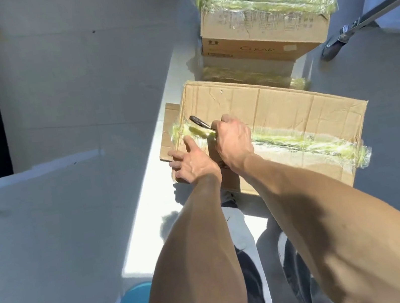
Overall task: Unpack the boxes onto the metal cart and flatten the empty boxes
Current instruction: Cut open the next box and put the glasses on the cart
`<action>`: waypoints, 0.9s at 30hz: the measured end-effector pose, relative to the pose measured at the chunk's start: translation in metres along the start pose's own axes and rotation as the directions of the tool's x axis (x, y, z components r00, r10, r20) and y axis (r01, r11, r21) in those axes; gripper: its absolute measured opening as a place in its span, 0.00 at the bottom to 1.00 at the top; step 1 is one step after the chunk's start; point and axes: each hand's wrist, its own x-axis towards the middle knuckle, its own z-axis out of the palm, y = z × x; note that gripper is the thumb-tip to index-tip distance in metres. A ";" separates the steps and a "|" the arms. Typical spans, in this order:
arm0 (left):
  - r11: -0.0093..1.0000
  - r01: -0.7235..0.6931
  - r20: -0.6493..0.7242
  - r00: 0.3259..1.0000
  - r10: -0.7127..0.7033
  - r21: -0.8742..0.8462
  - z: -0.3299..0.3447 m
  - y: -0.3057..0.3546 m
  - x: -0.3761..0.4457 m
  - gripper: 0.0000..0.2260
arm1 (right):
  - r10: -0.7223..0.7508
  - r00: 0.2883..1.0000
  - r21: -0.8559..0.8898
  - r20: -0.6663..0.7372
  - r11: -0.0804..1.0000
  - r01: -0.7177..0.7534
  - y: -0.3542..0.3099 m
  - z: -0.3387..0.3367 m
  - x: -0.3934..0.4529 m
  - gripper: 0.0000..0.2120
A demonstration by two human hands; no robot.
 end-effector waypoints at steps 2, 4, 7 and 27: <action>1.000 0.003 -0.001 1.000 -0.003 0.009 0.007 -0.006 0.004 0.36 | -0.062 0.998 -0.026 0.027 0.998 0.062 -0.006 0.007 0.000 0.07; 0.999 -0.006 -0.035 0.999 0.007 0.041 0.014 -0.011 0.005 0.34 | -0.113 0.992 -0.045 0.062 0.992 0.116 -0.011 0.013 -0.004 0.07; 1.000 0.015 -0.075 0.997 -0.013 0.021 0.022 -0.017 0.007 0.29 | -0.198 0.974 -0.106 0.114 0.972 0.210 -0.021 0.015 -0.009 0.07; 0.995 -0.013 -0.012 1.000 0.012 -0.096 0.030 -0.035 0.001 0.47 | -0.277 0.913 -0.339 0.299 0.863 0.373 -0.016 0.025 -0.008 0.13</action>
